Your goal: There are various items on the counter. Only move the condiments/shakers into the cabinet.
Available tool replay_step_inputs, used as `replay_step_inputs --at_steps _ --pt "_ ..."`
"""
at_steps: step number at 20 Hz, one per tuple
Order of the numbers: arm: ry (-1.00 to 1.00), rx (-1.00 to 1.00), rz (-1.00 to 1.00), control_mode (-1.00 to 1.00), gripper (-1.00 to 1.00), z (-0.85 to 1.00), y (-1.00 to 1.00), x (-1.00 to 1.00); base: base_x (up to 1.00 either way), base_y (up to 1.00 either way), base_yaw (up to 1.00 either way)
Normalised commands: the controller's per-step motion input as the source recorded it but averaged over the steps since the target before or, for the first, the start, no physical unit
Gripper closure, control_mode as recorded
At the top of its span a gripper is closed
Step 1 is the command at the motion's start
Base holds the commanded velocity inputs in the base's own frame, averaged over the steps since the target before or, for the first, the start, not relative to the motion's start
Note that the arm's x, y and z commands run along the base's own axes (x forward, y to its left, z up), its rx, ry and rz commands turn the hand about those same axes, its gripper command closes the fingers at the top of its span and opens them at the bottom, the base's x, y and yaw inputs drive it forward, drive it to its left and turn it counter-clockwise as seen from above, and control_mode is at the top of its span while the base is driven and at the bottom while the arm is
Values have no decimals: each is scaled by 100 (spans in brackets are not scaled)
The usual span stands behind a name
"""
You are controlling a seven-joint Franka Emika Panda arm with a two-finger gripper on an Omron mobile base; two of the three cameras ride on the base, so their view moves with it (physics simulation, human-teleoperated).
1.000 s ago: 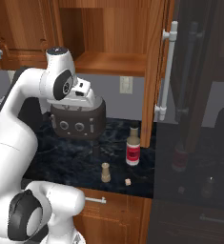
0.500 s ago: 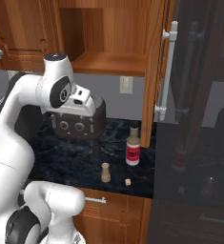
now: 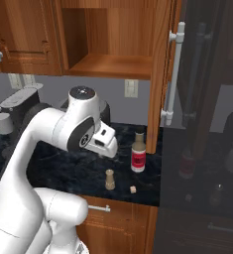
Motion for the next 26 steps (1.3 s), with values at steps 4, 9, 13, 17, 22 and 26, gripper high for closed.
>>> replay_step_inputs --at_steps 4,9,13,17,22,26 --pt "0 1 -4 -100 -100 -44 -46 -36 0 0 0" --pt "0 -3 0 -100 -100 -28 0 0 0 0 0" --pt "0 -5 0 -100 -100 -25 0 5 0 0 0" --pt "0 -2 0 -100 -100 -24 0 15 0 0 0" --pt "0 0 0 -100 -100 -25 0 14 0 0 0" --pt "0 -1 0 -100 -100 -24 0 14 0 0 0"
